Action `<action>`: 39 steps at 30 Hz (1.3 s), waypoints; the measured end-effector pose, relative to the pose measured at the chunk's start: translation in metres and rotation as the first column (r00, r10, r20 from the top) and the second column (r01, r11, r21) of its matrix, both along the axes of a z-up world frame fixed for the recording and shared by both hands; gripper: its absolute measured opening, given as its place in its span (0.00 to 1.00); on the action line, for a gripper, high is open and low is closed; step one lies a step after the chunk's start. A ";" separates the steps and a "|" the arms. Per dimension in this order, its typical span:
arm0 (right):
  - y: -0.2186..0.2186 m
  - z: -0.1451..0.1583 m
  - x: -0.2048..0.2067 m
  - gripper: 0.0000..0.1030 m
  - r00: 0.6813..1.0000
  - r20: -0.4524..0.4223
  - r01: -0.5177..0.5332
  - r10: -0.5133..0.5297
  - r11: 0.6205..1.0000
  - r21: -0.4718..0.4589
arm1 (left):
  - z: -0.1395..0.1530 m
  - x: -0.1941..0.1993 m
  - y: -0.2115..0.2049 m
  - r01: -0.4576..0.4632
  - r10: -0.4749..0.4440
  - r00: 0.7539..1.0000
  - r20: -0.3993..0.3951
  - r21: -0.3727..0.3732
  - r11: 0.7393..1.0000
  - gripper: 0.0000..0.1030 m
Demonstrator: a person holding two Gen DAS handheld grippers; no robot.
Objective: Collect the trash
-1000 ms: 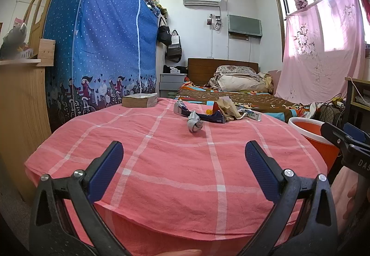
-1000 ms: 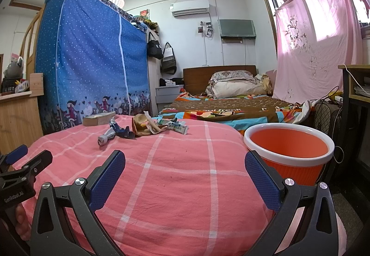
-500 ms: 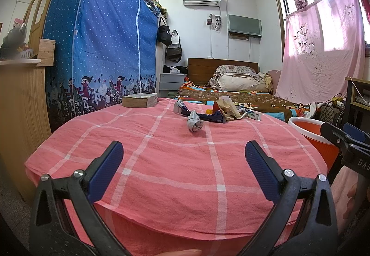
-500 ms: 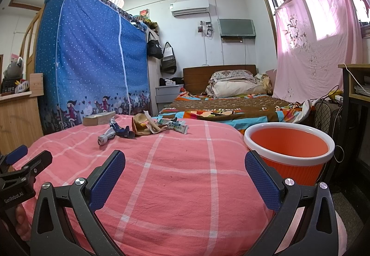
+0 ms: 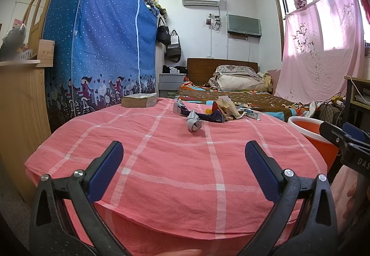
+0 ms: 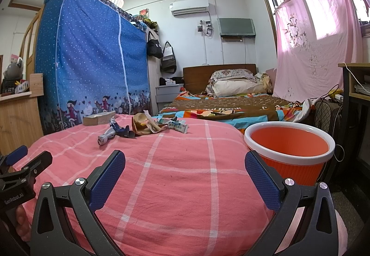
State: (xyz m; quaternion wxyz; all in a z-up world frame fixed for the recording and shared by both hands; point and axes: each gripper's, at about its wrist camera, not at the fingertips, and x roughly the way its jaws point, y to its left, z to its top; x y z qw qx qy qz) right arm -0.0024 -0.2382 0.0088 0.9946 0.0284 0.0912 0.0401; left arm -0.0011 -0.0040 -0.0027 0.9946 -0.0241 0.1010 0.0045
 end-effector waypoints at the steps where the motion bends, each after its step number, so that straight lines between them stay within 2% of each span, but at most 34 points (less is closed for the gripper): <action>1: 0.000 0.000 0.000 1.00 1.000 0.000 0.000 0.000 1.000 0.000 | 0.000 0.000 0.000 0.000 0.000 1.000 0.000 0.000 1.000 1.00; 10: 0.003 -0.003 0.000 1.00 1.000 -0.002 0.008 -0.008 1.000 -0.011 | 0.001 -0.002 0.001 0.015 -0.015 1.000 0.000 -0.020 1.000 1.00; 19: 0.009 0.010 -0.005 1.00 0.999 0.039 -0.004 0.007 0.998 -0.062 | 0.021 0.012 0.015 0.014 -0.013 1.000 0.014 -0.052 0.999 1.00; 26: 0.011 0.039 0.012 1.00 0.992 0.116 -0.038 0.047 0.996 -0.084 | 0.043 0.034 0.021 0.019 -0.015 0.998 0.065 -0.062 0.998 1.00; 32: 0.012 0.061 0.032 1.00 0.979 0.190 -0.058 0.078 0.992 -0.113 | 0.062 0.049 0.025 -0.001 0.012 0.989 0.149 -0.070 0.998 1.00; 39: 0.019 0.075 0.065 1.00 0.958 0.251 -0.108 0.139 0.985 -0.132 | 0.077 0.072 0.028 -0.035 0.047 0.976 0.213 -0.062 0.997 1.00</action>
